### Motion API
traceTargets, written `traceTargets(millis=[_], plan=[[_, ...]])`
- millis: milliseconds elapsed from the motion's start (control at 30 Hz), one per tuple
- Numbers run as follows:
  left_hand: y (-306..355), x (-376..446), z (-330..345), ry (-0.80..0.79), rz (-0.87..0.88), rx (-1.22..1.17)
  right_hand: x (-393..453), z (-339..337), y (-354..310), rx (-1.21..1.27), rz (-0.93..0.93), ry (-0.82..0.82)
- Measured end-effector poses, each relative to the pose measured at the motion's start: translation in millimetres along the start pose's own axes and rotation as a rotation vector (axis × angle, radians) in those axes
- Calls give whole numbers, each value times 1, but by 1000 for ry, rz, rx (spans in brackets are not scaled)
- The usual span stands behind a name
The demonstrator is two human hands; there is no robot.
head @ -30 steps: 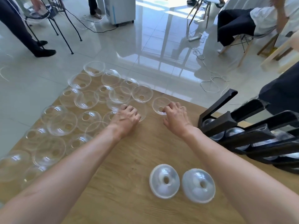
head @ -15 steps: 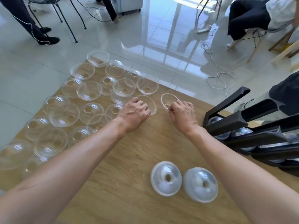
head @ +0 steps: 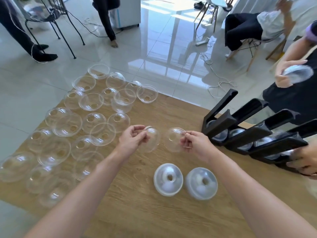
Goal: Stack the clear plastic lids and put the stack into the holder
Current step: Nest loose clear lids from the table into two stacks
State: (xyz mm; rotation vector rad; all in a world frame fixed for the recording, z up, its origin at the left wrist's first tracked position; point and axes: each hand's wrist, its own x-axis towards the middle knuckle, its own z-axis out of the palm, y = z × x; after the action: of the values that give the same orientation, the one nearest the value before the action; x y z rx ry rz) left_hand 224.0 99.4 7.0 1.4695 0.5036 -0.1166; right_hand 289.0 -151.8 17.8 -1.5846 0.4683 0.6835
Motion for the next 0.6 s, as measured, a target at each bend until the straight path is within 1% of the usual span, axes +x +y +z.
traceTargets(millis=[67,133,167,200,267,333,433,500,600], plan=[[-16,-6,-3,19,-88,-13,-2,-4,8,10,54,-5],[-31,-9,-8,62,-107,71,-3,-5,13,-48,68,11],[-36,-10,-11,92,-85,172,-3,-4,14,-132,45,32],[-40,-11,-14,112,-49,305,-3,-3,15,-276,-1,58],[-44,-13,-20,102,30,523,-4,-3,16,-641,-120,97],[-44,-16,-24,51,126,664,-4,-2,17,-866,-211,86],[-43,-19,-26,-56,285,853,-3,1,19,-1044,-322,36],[-42,-22,-27,-163,327,947,-2,4,22,-1138,-395,2],[-45,-23,-26,-318,352,1114,0,7,26,-1248,-447,-46]])
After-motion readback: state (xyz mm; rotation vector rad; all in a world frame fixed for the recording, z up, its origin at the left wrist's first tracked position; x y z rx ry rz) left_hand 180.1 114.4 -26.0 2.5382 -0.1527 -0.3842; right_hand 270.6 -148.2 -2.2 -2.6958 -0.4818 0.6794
